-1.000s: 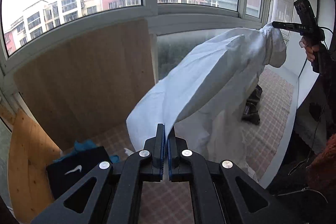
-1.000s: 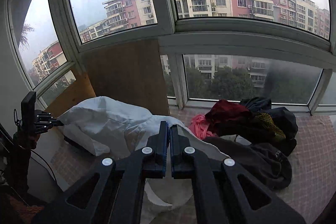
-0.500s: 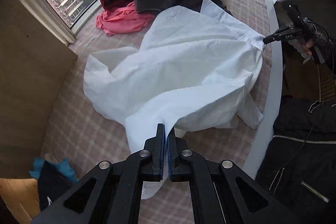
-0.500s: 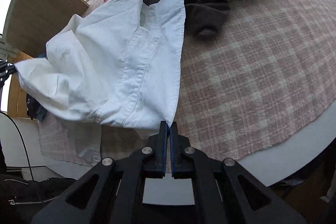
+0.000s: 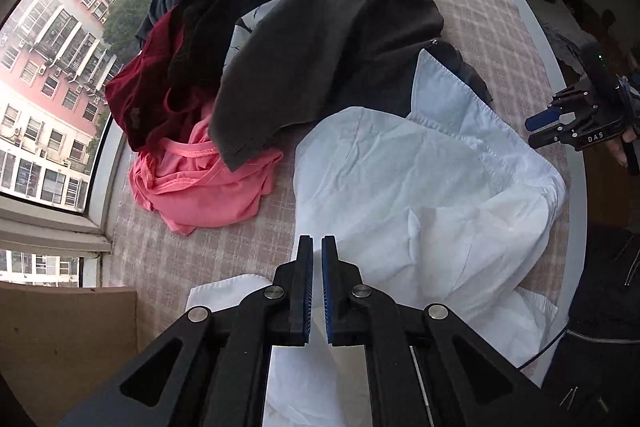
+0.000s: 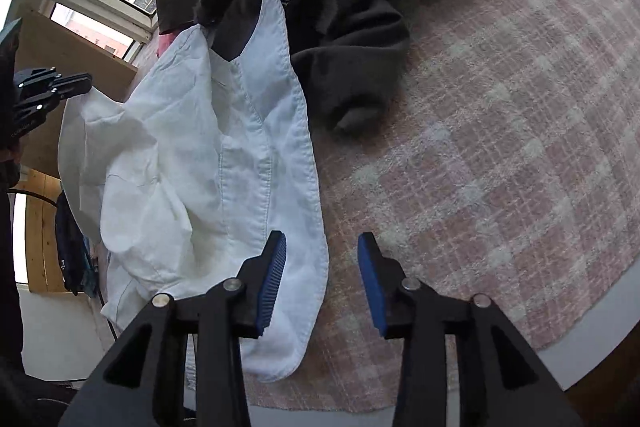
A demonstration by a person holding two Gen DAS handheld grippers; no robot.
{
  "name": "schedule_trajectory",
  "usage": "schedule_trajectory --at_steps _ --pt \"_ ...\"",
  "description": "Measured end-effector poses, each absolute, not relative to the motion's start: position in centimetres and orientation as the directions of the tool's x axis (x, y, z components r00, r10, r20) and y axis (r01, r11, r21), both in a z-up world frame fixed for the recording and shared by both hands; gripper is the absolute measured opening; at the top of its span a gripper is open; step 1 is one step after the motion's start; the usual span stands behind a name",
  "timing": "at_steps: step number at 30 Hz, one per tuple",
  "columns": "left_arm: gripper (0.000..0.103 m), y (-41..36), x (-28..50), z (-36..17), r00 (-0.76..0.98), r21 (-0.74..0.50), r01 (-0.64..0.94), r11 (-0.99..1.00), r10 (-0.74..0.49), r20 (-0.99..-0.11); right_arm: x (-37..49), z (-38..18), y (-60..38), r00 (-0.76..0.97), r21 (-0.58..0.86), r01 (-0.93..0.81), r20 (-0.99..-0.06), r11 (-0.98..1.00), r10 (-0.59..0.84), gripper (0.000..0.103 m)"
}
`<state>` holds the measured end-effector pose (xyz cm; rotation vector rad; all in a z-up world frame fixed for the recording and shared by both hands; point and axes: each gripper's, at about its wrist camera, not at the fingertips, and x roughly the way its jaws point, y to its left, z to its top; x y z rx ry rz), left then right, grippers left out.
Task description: Fold clothes
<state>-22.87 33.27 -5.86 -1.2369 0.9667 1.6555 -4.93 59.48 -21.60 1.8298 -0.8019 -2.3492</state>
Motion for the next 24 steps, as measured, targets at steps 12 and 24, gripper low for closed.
schedule_trajectory --at_steps 12,24 --pt "0.006 35.3 -24.4 -4.5 -0.180 0.125 -0.951 -0.283 0.179 -0.967 -3.4 -19.1 59.1 -0.379 0.440 -0.131 -0.850 -0.888 -0.365 0.002" --pt "0.045 32.9 -22.5 -9.5 -0.036 0.012 -0.961 -0.276 0.082 -0.996 -1.5 -21.1 57.2 -0.278 0.494 -0.211 -0.858 -0.843 -0.433 0.039"
